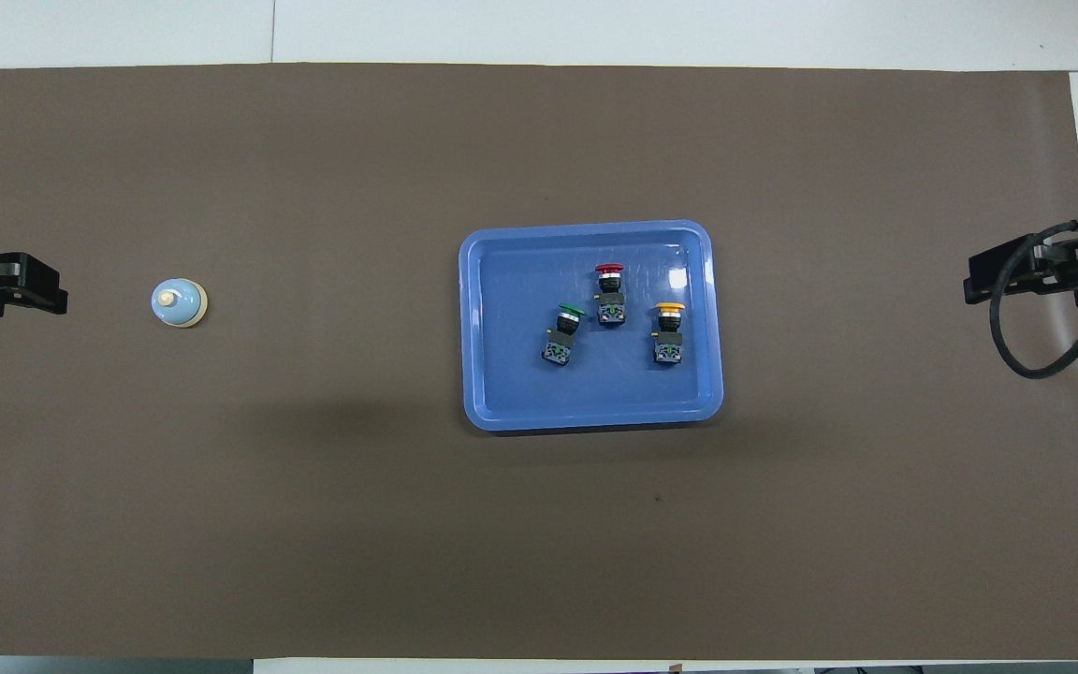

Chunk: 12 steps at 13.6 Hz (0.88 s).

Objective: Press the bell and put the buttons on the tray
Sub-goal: 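Move the left gripper over the bell and press it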

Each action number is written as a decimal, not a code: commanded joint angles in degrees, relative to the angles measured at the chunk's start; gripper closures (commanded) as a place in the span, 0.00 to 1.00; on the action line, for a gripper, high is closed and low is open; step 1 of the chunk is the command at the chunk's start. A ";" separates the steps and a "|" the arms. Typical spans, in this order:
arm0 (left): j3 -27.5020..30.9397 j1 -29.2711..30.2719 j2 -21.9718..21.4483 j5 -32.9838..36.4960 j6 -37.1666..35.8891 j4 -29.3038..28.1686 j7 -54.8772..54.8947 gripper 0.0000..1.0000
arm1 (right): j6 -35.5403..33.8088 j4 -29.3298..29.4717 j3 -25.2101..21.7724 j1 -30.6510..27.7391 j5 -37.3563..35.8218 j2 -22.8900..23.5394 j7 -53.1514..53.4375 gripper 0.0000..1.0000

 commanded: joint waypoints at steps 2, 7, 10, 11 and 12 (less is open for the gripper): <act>0.14 0.88 1.24 -0.28 7.97 -6.11 0.88 1.00 | 0.52 -1.01 0.64 -0.84 -0.85 -1.16 -1.72 0.00; 0.05 3.25 8.90 -0.28 23.76 -12.06 1.06 1.00 | 0.08 -1.19 0.73 -0.84 -0.77 -1.25 -5.15 0.00; 0.05 2.55 12.85 -0.28 31.69 -14.46 0.97 1.00 | 0.08 -1.28 0.73 -0.84 -0.68 -1.33 -5.06 0.00; 0.05 2.81 12.95 -0.28 33.28 -15.24 0.97 1.00 | 0.08 -1.28 0.73 -0.84 -0.59 -1.33 -5.06 0.00; 0.05 2.81 13.21 -0.28 34.08 -15.60 0.97 1.00 | -0.01 -1.28 0.73 -0.84 -0.33 -1.33 -5.06 0.00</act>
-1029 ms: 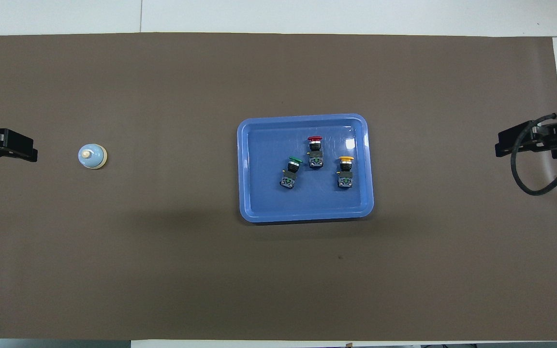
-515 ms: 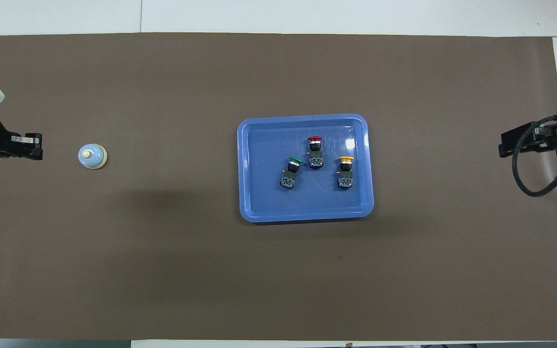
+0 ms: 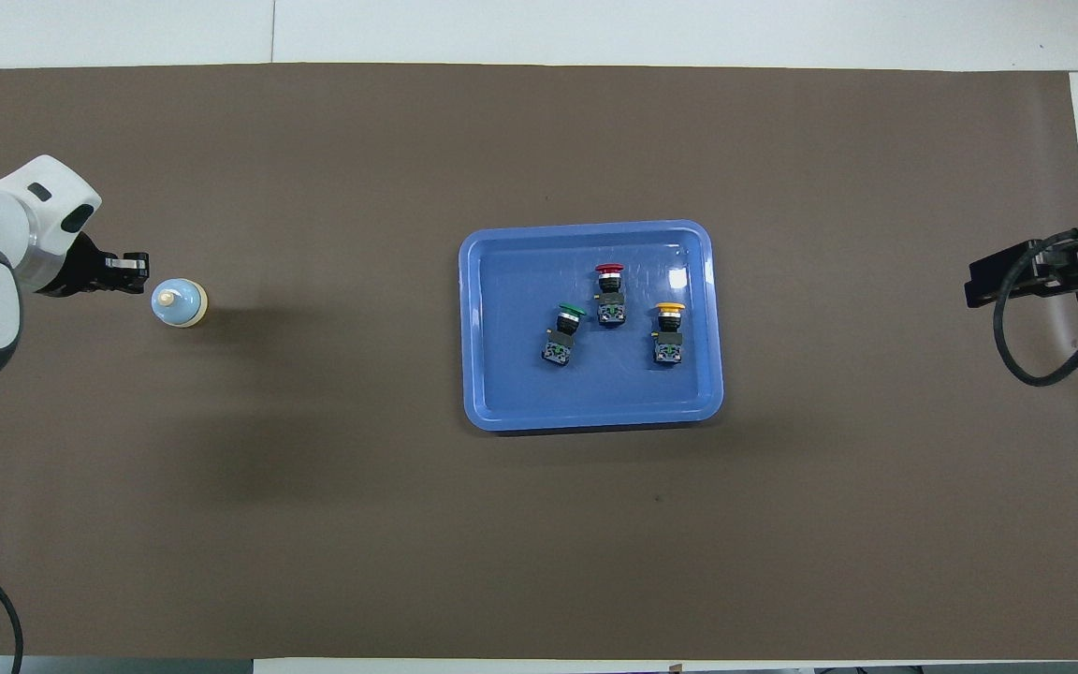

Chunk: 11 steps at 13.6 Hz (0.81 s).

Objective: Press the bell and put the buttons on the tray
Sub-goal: 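Move the left gripper over the bell and press it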

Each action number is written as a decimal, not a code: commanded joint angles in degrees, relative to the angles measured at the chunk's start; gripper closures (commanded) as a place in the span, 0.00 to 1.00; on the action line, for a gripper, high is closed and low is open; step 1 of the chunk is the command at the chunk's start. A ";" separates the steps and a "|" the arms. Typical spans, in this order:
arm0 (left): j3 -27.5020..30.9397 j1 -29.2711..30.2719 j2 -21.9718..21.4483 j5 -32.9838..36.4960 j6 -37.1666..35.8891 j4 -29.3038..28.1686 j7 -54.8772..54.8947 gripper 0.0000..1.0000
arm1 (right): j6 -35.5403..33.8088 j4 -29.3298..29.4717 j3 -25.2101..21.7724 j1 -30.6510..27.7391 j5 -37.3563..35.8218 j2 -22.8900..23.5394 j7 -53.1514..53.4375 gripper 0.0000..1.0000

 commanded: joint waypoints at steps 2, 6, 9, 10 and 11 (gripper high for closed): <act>0.17 -0.38 1.17 -0.29 4.01 -1.61 0.58 1.00 | -0.01 -1.28 0.68 -0.84 -0.09 -1.33 -1.31 0.00; 0.17 -0.38 2.14 -0.29 7.26 -4.59 0.67 1.00 | -0.10 -1.45 0.77 -0.84 0.18 -1.33 -1.31 0.00; 0.17 -0.21 2.06 -0.29 7.62 -5.56 0.67 1.00 | -0.01 -1.45 0.77 -0.75 0.27 -1.33 -1.31 0.00; 0.17 0.06 2.14 -0.29 6.49 -4.44 0.85 1.00 | -0.01 -1.63 0.77 -0.67 0.18 -1.42 -1.22 0.00; 0.17 0.15 1.97 -0.29 3.87 -1.99 0.93 1.00 | -0.01 -1.63 0.77 -0.49 0.18 -1.51 -1.22 0.00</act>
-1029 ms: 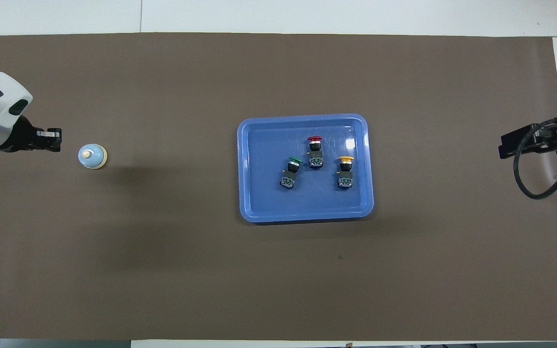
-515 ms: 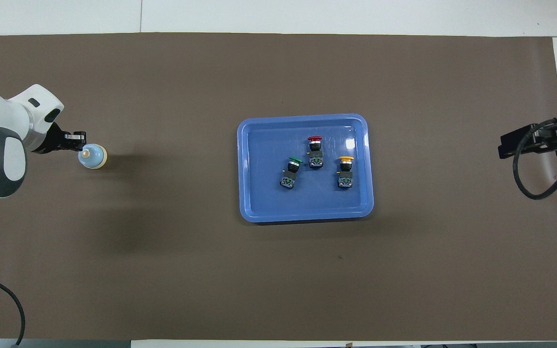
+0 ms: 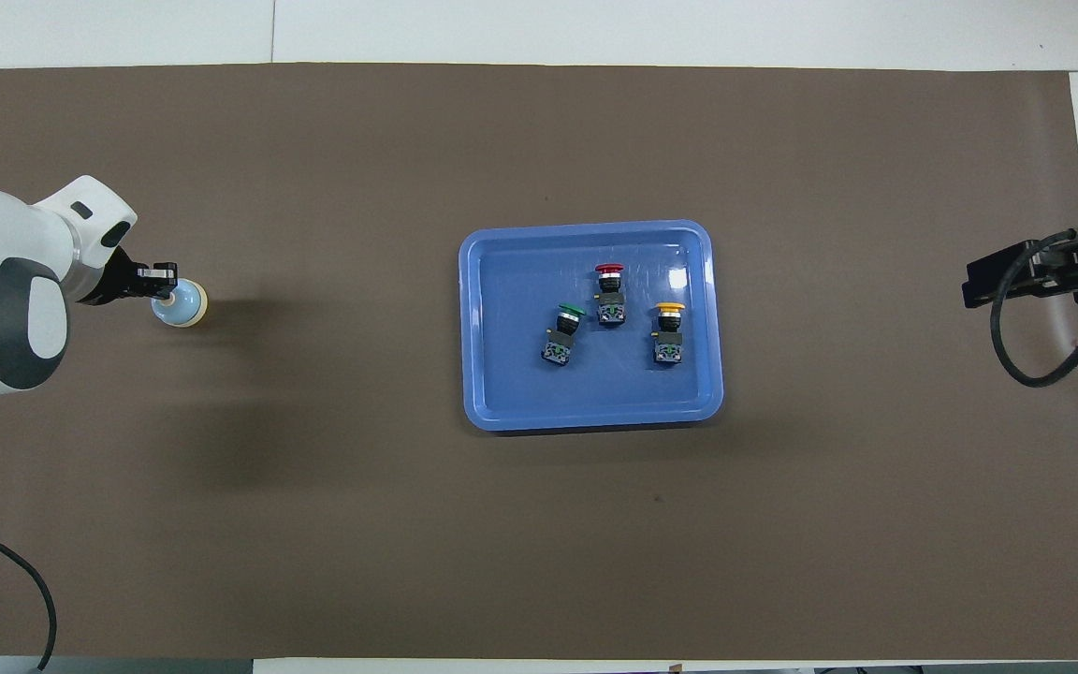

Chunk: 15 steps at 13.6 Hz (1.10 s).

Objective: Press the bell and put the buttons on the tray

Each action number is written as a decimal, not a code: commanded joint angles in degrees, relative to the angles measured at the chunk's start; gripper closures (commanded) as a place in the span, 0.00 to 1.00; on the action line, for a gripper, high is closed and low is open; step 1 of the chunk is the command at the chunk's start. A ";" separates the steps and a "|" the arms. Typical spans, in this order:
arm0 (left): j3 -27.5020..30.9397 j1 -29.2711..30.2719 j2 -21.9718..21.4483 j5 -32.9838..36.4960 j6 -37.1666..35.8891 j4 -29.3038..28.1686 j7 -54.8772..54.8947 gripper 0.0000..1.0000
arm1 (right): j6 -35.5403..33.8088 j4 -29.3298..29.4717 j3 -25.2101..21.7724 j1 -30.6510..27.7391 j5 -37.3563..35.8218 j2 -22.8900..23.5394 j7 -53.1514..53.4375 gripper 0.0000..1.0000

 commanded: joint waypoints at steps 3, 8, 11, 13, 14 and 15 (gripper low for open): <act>0.10 -0.36 -0.39 -0.29 -15.67 10.65 0.85 0.53 | -0.15 -1.60 0.57 -0.15 0.16 -1.51 -1.14 0.00; 0.36 -0.45 -10.40 -0.55 -30.27 12.17 -1.00 0.00 | -0.15 -1.60 0.57 -0.59 0.16 -1.51 -1.13 0.00; 0.36 -0.80 -13.22 -0.64 -35.55 12.61 -1.17 0.00 | -0.15 -1.60 0.57 -0.50 0.16 -1.51 -1.14 0.00; 0.71 -0.98 -15.50 -0.90 -37.23 12.52 -1.18 0.00 | -0.15 -1.60 0.57 -0.59 0.16 -1.51 -1.13 0.00; 0.71 -0.46 -15.60 -0.90 -38.11 12.87 -1.09 0.00 | -0.15 -1.69 0.57 -0.59 0.16 -1.51 -1.05 0.00; 0.71 -0.54 -15.60 -0.82 -38.21 12.70 -0.65 0.00 | -0.15 -1.69 0.57 -0.50 0.16 -1.51 -1.05 0.00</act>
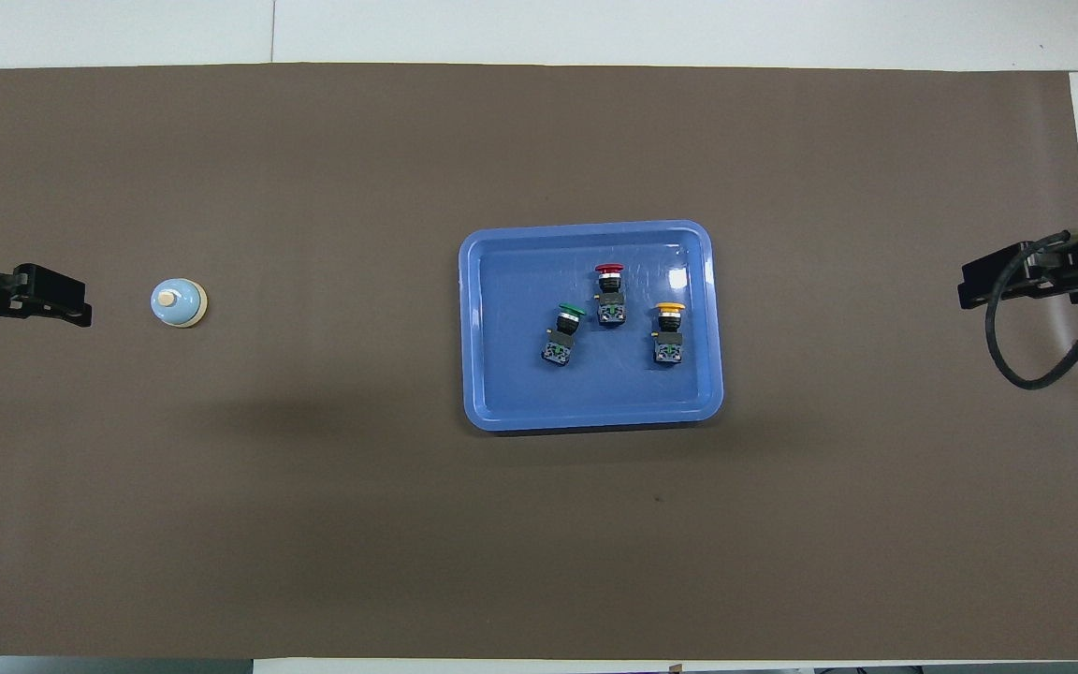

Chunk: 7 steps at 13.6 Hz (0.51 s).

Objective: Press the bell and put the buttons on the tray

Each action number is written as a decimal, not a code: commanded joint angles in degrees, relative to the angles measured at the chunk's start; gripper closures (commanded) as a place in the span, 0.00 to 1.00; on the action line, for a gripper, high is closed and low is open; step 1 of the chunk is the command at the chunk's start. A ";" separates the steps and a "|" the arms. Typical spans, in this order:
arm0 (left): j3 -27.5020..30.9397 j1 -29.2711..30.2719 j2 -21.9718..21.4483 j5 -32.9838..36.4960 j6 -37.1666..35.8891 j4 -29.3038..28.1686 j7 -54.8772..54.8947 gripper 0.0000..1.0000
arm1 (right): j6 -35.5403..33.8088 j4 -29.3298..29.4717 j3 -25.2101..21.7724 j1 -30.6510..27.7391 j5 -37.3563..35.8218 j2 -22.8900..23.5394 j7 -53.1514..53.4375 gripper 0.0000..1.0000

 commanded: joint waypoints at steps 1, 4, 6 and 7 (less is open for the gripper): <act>0.61 -0.45 -0.90 -0.81 -1.68 -0.18 0.46 0.00 | -0.13 -1.64 0.34 -0.58 0.15 -1.51 -1.05 0.00; 0.79 -1.60 -3.17 -0.54 -2.13 1.58 0.99 0.00 | -0.13 -1.55 0.34 -0.67 0.15 -1.51 -1.05 0.00; 0.79 -1.68 -3.44 -0.54 -1.34 0.54 1.51 0.00 | -0.13 -1.55 0.34 -0.58 0.15 -1.51 -1.05 0.00; 0.79 -1.77 -3.97 -0.63 -0.55 -0.43 2.30 0.00 | -0.13 -1.55 0.34 -0.58 0.15 -1.51 -1.05 0.00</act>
